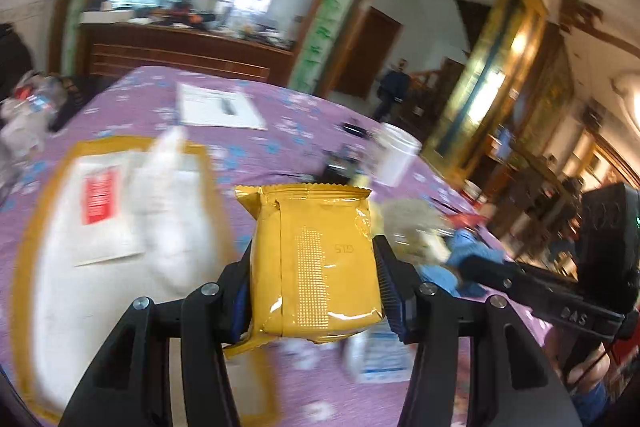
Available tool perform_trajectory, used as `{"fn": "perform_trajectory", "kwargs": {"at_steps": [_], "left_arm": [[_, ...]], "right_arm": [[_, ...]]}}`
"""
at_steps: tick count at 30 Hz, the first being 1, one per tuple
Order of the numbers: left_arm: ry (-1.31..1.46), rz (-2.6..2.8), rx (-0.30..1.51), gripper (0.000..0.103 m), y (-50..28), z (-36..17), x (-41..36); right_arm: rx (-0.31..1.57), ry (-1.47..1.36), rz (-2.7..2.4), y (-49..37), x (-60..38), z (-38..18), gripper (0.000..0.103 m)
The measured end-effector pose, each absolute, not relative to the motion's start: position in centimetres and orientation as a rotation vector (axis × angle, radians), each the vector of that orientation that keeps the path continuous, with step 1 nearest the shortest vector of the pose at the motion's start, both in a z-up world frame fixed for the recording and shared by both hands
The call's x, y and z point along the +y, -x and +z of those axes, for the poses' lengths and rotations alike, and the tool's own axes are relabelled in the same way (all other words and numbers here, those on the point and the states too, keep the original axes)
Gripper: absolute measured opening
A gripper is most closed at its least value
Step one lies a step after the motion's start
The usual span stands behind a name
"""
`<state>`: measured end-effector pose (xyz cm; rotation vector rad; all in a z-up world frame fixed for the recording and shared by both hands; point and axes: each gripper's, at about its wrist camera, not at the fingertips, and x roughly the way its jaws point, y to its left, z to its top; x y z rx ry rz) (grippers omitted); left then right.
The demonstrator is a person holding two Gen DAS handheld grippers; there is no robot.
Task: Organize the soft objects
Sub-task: 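Place the yellow packet and blue towel into the foam box with both tools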
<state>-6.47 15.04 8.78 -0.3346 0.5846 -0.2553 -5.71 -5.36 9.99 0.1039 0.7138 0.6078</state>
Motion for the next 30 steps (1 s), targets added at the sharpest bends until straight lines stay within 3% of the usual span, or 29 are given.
{"fn": "perform_trajectory", "kwargs": {"at_steps": [13, 27, 30], "left_arm": [[0.456, 0.055, 0.657, 0.052, 8.6, 5.0, 26.3], [0.396, 0.083, 0.704, 0.053, 9.3, 3.0, 25.5], [0.389, 0.069, 0.695, 0.06, 9.4, 3.1, 25.3]], "right_arm": [[0.816, 0.005, 0.823, 5.1, 7.6, 7.3, 0.024], [0.849, 0.09, 0.837, 4.9, 10.8, 3.3, 0.027], [0.838, 0.078, 0.85, 4.8, 10.6, 3.2, 0.027]]}}
